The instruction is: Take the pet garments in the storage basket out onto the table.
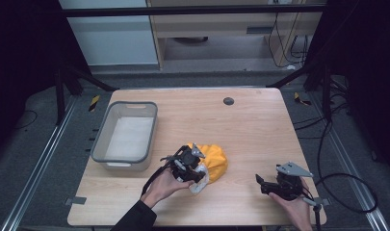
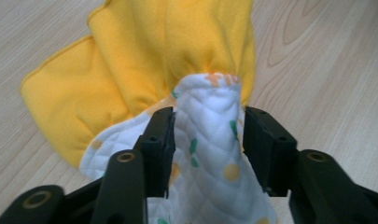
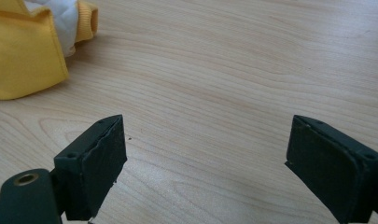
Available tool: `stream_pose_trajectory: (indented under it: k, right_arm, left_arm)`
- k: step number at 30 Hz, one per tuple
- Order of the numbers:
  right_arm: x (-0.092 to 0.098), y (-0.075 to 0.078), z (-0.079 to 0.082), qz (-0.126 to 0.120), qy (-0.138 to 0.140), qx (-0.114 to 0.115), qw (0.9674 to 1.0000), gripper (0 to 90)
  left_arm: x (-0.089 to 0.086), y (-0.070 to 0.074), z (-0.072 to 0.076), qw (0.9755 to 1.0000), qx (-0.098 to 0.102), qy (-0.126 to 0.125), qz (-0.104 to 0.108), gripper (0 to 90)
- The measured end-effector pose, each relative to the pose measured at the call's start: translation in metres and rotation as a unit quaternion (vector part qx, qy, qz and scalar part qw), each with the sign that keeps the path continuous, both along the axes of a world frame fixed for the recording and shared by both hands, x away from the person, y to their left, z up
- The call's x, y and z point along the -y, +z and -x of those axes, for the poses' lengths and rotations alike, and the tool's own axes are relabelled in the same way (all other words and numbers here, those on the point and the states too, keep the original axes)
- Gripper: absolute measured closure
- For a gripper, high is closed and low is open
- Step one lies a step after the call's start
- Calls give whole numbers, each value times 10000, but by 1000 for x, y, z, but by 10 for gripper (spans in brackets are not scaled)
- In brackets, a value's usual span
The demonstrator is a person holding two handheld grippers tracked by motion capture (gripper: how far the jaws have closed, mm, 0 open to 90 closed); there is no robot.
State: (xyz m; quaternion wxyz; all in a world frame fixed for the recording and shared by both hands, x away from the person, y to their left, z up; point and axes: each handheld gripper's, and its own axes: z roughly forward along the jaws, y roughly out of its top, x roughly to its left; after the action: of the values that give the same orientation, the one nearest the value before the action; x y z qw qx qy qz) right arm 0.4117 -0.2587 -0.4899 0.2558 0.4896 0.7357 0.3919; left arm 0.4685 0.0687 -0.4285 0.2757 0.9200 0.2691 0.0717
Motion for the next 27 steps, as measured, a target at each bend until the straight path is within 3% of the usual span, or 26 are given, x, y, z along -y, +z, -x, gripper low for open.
stream_pose_trajectory:
  k: [11, 15, 22, 27]
  right_arm:
    - [0, 0, 0, -16, -20, -26, 10000, 118]
    - [0, 0, 0, -12, -24, -29, 10000, 117]
    - [0, 0, 0, 19, -32, -10, 10000, 116]
    - [0, 0, 1, -24, -47, -43, 10000, 115]
  left_arm:
    - [-10, 12, 9, 9994, 275, 41, 182, 373]
    - [-17, 15, 12, 9986, 421, 123, 310, 349]
    - [-28, 17, 16, 9977, 487, 173, 435, 322]
    - [-42, 18, 23, 9947, 685, 339, 682, 311]
